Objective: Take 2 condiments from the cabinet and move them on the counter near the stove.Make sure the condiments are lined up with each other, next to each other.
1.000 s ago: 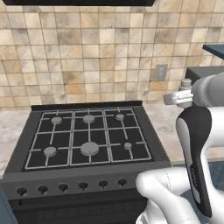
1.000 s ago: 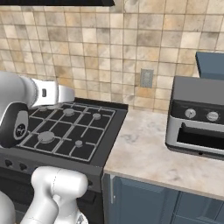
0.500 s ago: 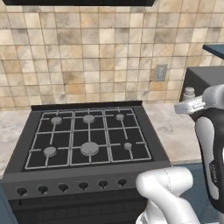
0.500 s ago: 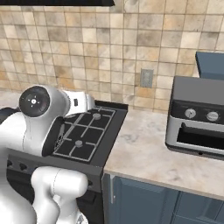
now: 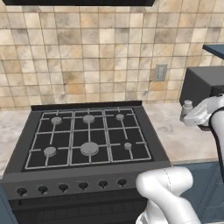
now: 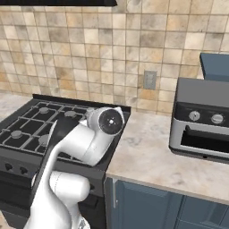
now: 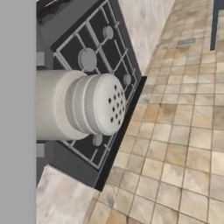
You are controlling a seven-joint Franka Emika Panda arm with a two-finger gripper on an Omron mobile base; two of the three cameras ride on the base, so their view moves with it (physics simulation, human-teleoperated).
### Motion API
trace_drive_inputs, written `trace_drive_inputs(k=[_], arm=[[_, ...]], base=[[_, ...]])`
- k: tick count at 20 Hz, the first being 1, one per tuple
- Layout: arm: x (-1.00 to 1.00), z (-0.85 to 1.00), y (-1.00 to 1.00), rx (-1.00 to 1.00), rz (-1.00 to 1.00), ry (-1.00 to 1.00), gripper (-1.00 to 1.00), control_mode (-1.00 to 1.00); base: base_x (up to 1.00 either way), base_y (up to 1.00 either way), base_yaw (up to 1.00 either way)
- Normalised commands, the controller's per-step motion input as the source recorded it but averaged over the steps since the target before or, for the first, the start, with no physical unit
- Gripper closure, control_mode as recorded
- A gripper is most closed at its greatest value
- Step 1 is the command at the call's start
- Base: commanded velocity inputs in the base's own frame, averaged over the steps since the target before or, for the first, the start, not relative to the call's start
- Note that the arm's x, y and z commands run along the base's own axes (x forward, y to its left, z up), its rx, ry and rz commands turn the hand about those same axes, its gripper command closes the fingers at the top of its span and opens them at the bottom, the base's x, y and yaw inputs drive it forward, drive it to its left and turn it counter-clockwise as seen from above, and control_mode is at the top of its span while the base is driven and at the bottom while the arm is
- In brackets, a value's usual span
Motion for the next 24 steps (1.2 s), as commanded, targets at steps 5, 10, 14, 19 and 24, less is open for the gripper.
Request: trace_drive_inputs(k=[5, 10, 14, 19, 24], arm=[[0.48, -0.56, -0.47, 0.00, 0.13, 0.01, 1.00, -1.00], [0.32, -0.42, -0.44, 0.00, 0.07, 0.05, 1.00, -1.00], [0.11, -0.34, -0.38, 0.00, 0.02, 0.09, 1.00, -1.00], [0.16, -0.32, -0.22, 0.04, 0.00, 0.17, 1.00, -1.00], [0.28, -0.40, -0.02, 0.09, 0.00, 0.09, 1.00, -1.00]], base=[[0.00, 0.00, 0.00], [0.00, 0.00, 0.00], [0.00, 0.00, 0.00], [0.00, 0.00, 0.00], [0.00, 0.00, 0.00]])
